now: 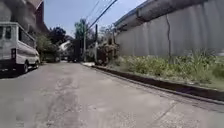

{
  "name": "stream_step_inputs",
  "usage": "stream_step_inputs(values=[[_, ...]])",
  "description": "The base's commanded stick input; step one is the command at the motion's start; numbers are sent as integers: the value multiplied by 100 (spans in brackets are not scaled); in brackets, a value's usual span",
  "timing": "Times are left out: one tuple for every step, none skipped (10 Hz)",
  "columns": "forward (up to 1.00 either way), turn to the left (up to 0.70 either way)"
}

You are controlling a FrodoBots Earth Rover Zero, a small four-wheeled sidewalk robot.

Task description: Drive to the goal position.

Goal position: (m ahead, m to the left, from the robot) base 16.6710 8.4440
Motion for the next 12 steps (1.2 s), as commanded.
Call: stream_step_inputs(values=[[100, 40], [100, 40], [100, 40], [100, 29], [100, 10], [100, 0], [100, 0], [100, 0], [100, 0], [100, 0], [100, 0], [100, 0]])
